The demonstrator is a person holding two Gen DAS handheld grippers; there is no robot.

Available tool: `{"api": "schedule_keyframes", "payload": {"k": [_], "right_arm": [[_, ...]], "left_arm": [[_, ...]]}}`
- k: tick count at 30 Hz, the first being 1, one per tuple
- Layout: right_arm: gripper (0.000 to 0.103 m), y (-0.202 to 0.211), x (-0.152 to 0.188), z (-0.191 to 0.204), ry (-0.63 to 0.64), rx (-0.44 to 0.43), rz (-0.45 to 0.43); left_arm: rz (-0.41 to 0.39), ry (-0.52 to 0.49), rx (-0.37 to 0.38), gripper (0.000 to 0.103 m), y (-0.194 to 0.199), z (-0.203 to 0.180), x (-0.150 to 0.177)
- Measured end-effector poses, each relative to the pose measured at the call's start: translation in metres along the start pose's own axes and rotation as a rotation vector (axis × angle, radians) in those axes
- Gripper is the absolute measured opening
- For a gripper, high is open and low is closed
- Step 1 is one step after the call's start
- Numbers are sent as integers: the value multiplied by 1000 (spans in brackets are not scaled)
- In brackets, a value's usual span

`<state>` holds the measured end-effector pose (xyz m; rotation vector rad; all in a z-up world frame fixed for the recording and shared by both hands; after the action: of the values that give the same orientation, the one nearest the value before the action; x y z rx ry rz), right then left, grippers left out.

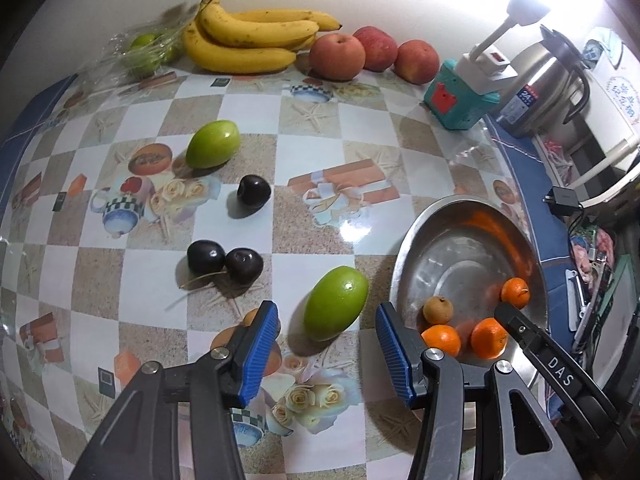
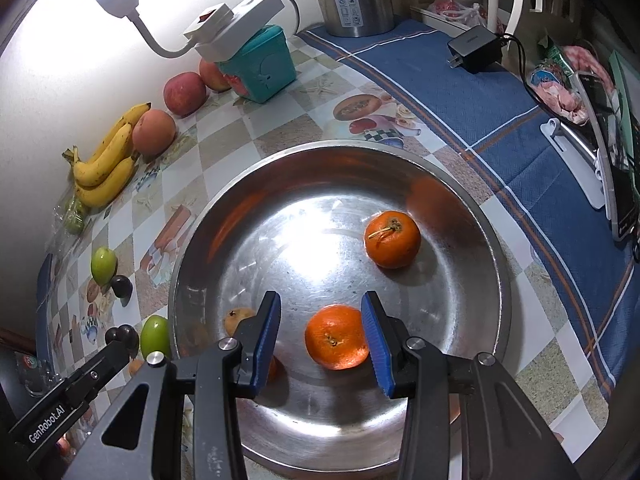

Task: Organize fruits
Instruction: 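Open the left tool to drop its orange while the right tool releases its orange into the tray, then withdraw both tools from the tray back toward the fruit on the table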

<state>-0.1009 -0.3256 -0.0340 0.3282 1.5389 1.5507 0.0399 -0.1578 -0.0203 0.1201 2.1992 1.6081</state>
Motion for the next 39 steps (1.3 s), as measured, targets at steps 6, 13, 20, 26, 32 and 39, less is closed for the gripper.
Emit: {"api": "schedule_keyframes", "payload": {"k": [6,13,20,26,32,39], "right_arm": [[67,-2,0,1,23,35,-8],[81,-4,1,1,41,51,-21],[94,-5,1,4,59,53,-29],[95,-5,1,6,71,53,-36],[103,1,-2,11,113,69,-76],[103,6,-3,22,182,79,-127]], "left_arm": [[16,8,-18,71,-5,2,2],[9,52,-84,87,-9,13,0],[-9,46,-109,100,-8,16,0],[-25,38,-124,103,-9,17,-1],[-54,20,-129,103,-6,17,-3],[-85,18,-130,103,1,22,-7]]}}
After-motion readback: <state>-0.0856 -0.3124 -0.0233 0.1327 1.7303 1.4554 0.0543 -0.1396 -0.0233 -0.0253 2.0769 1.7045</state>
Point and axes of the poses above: each gripper's, at about its wrist camera, not at the fingertips, and y roughly against the way its jaws point, z to its left, x to its underside, the point moved 3 cm from there along -y, roughly the way its jaws point, and after that the axes turned 8 degrees about y, right-handed, at the moved point
